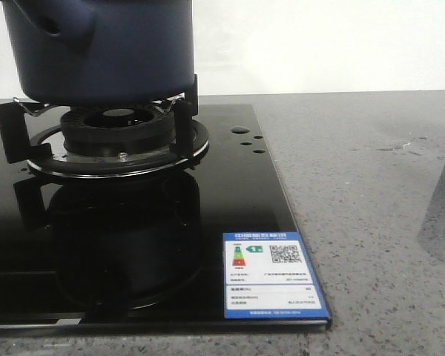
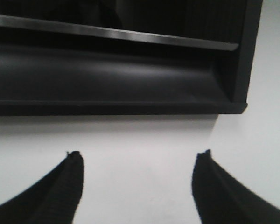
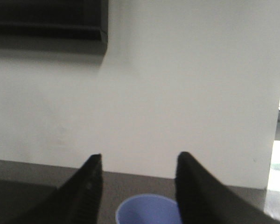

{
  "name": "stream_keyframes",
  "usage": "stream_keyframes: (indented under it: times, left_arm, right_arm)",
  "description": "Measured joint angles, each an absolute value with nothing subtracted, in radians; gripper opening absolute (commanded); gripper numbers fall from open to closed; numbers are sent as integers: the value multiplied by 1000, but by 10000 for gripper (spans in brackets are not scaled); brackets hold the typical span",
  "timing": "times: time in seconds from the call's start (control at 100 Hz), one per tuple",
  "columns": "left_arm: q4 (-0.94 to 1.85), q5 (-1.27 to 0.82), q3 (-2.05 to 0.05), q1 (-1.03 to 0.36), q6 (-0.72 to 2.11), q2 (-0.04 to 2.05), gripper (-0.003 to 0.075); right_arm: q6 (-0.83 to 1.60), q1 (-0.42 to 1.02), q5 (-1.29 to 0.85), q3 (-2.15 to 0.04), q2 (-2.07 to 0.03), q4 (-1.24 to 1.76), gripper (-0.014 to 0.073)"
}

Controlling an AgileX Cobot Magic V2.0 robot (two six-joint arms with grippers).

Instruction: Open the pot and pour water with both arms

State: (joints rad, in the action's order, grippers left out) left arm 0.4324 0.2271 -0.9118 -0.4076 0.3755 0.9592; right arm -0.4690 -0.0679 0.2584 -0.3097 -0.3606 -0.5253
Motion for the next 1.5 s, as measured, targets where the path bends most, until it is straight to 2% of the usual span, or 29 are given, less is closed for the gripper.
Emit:
stream_keyframes:
  times: [0.09, 0.13, 0.15, 0.28, 0.38, 0.67, 0.92, 1.5]
  left_arm:
    - [431, 205, -912, -372, 375, 928, 93]
    - [431, 178, -912, -354, 375, 915, 6]
    - [431, 162, -914, -345, 375, 908, -15]
    - [401, 34, -905, -285, 375, 841, -16]
    - [385, 14, -849, -248, 375, 759, -16]
    - [394, 45, -459, -206, 375, 358, -16]
    - [437, 43, -227, -206, 375, 83, -16]
    - [441, 43, -191, -206, 375, 34, -16]
  right_arm:
    - [-469, -68, 274, -360, -401, -525, -57]
    - [-474, -68, 277, -378, -415, -525, -67]
    - [-480, -68, 277, -383, -422, -525, -67]
    - [-522, -68, 269, -400, -436, -525, -67]
    - [-535, -68, 269, -384, -398, -525, -67]
    - [-539, -68, 188, -158, -145, -525, -67]
    - [-541, -68, 104, -74, -66, -524, -67]
    - [-541, -68, 103, -71, -66, -524, -67]
